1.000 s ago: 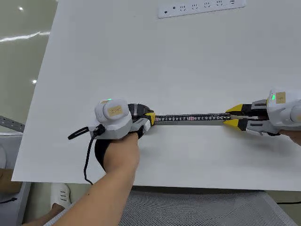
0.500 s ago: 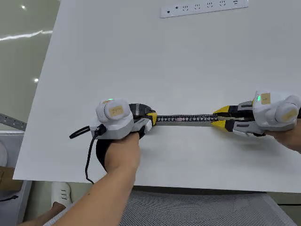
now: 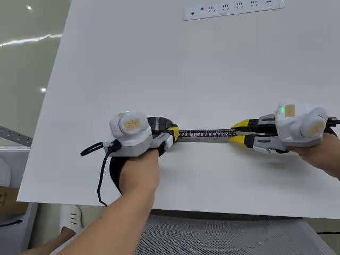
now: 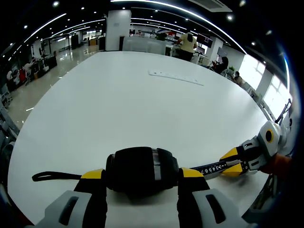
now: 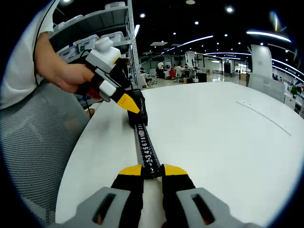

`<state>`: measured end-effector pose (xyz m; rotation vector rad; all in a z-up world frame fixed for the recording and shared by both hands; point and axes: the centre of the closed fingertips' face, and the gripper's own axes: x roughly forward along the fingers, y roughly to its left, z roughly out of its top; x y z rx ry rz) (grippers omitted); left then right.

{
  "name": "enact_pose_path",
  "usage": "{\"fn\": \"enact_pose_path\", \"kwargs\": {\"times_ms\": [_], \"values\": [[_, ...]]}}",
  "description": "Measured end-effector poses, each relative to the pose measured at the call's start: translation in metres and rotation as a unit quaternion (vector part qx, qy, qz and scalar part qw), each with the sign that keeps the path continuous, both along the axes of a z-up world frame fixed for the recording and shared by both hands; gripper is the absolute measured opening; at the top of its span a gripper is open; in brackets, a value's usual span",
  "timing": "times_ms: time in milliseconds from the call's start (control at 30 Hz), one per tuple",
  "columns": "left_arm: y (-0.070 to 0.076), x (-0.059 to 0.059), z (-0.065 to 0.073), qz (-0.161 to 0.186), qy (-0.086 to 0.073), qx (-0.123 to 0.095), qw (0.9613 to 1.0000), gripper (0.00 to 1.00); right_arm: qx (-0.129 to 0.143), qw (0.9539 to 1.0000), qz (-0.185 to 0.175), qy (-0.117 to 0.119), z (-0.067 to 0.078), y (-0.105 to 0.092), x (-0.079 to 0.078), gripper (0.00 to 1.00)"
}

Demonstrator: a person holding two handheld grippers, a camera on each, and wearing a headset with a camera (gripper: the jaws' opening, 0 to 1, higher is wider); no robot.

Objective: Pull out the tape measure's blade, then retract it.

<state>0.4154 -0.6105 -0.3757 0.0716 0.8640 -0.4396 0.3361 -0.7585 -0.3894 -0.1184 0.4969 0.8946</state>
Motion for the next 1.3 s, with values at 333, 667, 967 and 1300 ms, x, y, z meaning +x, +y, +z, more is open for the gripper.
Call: {"fn": "enact_pose_path", "kwargs": {"times_ms": [333,667,967,1300], "values": [[0.001,0.000,-0.001,0.002,0.004,-0.007,1.0000,0.56,0.014,0.9999,0.007,-0.001,0.005,0.018,0.010,0.12],[0.002,0.000,0.001,0.009,0.009,-0.019,0.9997,0.56,0.028,0.9995,0.011,0.008,0.006,0.029,0.018,0.12],[0.002,0.001,0.001,0.014,0.014,-0.029,0.9994,0.56,0.034,0.9991,0.022,0.009,0.006,0.042,0.025,0.12],[0.003,0.002,0.001,0.015,0.016,-0.034,0.9992,0.56,0.041,0.9986,0.032,0.014,0.005,0.057,0.030,0.11]]}}
